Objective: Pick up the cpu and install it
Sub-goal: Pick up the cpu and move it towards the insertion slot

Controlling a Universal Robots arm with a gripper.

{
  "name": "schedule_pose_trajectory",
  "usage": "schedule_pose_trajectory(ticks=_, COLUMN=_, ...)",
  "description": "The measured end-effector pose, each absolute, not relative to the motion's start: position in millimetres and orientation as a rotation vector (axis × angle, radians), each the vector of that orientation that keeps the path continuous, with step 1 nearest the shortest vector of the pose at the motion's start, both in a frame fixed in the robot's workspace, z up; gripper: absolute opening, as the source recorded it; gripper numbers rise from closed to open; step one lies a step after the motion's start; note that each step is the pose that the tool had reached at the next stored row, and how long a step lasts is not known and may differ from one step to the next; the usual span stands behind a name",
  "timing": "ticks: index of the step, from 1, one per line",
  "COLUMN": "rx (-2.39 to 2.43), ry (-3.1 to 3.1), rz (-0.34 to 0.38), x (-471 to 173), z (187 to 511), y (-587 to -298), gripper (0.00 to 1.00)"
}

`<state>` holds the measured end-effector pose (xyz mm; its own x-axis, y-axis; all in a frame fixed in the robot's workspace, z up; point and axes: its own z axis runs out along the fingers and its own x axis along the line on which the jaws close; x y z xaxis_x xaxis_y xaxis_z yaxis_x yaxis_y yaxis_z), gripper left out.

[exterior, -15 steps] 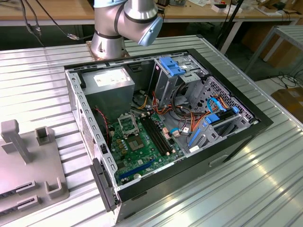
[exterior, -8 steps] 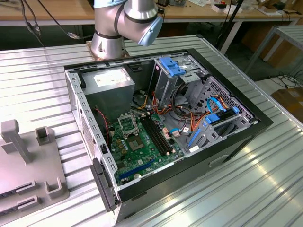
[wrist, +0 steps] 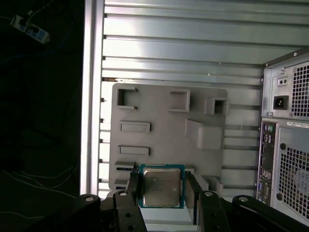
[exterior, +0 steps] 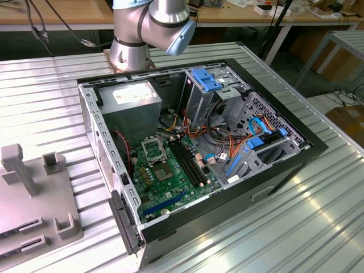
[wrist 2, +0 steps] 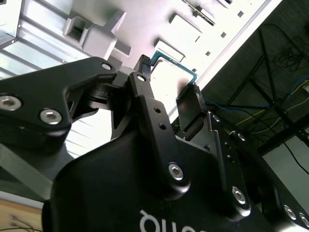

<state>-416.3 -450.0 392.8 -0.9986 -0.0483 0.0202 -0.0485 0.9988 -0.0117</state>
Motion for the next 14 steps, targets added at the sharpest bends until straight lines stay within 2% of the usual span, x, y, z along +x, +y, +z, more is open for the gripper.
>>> schedule_pose_trajectory(ticks=14, rx=0.075, ry=-3.121, rz=0.019, x=-389, z=393, y=-450, gripper=0.47)
